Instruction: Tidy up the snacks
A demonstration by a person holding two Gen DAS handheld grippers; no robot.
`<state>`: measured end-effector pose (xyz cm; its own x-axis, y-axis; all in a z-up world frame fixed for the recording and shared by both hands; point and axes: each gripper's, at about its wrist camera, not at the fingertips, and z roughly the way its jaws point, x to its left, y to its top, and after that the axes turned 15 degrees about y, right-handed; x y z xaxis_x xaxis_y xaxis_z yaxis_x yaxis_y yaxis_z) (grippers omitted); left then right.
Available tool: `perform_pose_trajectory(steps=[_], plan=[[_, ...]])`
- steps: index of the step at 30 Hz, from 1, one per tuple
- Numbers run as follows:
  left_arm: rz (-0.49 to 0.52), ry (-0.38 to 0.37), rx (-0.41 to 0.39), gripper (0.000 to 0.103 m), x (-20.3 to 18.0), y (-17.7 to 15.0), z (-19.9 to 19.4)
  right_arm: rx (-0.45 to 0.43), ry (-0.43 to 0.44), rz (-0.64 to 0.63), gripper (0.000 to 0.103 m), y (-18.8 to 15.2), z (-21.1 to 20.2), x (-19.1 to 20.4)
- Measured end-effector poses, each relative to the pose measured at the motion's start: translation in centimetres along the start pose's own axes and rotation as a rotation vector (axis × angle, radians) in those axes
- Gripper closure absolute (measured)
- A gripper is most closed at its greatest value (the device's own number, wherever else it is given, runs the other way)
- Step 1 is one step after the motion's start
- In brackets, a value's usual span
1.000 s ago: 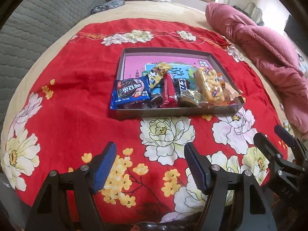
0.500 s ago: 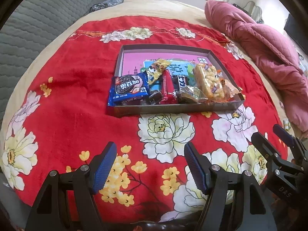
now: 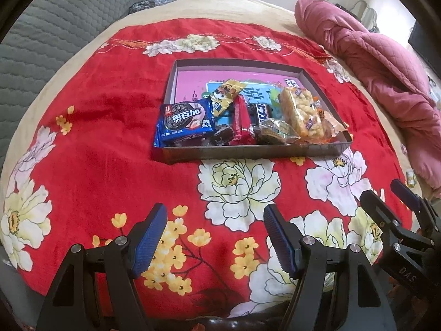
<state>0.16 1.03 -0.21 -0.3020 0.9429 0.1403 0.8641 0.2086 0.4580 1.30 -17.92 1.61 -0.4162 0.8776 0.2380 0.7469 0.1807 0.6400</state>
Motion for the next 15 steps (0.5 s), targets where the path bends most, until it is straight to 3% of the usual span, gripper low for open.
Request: perform_pose_trajectory(steps=[15], plan=[[-0.001, 0.017, 0.003, 0.029, 0.24, 0.19, 0.27, 0.004, -0.001, 0.001, 0.014, -0.02, 0.15, -0.05]])
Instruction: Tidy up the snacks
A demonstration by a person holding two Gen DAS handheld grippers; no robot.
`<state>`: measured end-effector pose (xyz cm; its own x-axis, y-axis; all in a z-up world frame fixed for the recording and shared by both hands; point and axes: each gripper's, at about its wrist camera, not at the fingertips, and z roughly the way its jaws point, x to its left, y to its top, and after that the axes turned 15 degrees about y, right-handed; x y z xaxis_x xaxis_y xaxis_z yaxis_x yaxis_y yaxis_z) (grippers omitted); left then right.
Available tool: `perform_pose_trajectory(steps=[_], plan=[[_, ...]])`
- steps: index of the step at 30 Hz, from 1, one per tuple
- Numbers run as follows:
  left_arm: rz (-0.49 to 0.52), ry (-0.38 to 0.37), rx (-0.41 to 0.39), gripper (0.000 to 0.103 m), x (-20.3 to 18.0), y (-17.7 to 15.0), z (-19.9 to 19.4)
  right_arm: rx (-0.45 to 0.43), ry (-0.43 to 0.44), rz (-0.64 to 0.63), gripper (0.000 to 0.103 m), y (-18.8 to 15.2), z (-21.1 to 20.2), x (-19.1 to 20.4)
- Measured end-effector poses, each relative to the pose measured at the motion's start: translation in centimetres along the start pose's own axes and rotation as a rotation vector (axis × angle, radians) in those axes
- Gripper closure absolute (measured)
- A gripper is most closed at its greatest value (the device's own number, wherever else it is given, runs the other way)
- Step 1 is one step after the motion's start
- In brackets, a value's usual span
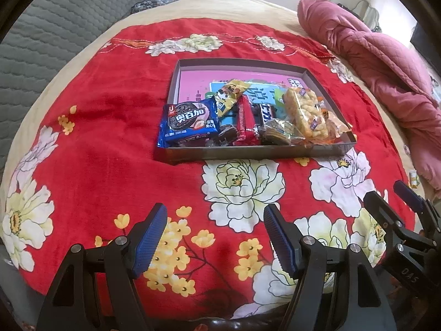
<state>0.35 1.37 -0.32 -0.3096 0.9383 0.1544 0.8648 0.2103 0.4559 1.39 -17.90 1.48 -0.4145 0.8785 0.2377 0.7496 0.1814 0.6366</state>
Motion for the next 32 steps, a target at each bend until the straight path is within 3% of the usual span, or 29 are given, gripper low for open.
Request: perform_pose_trajectory(steps=[14, 26, 32], plan=[[-0.003, 0.029, 0.017, 0.029, 0.1, 0.0, 0.6, 0.004, 0.0, 0.002, 0.014, -0.1, 0.2, 0.0], [-0.011, 0.005, 0.019, 0.029, 0.0, 0.0, 1.8, 0.019, 0.015, 0.016, 0.014, -0.3, 1.2, -0.4], [-0.059, 0.002, -0.025, 0.029, 2.5, 2.3, 3.5, 0.001, 0.005, 0.082, 0.014, 0.6, 2.3, -3.2]])
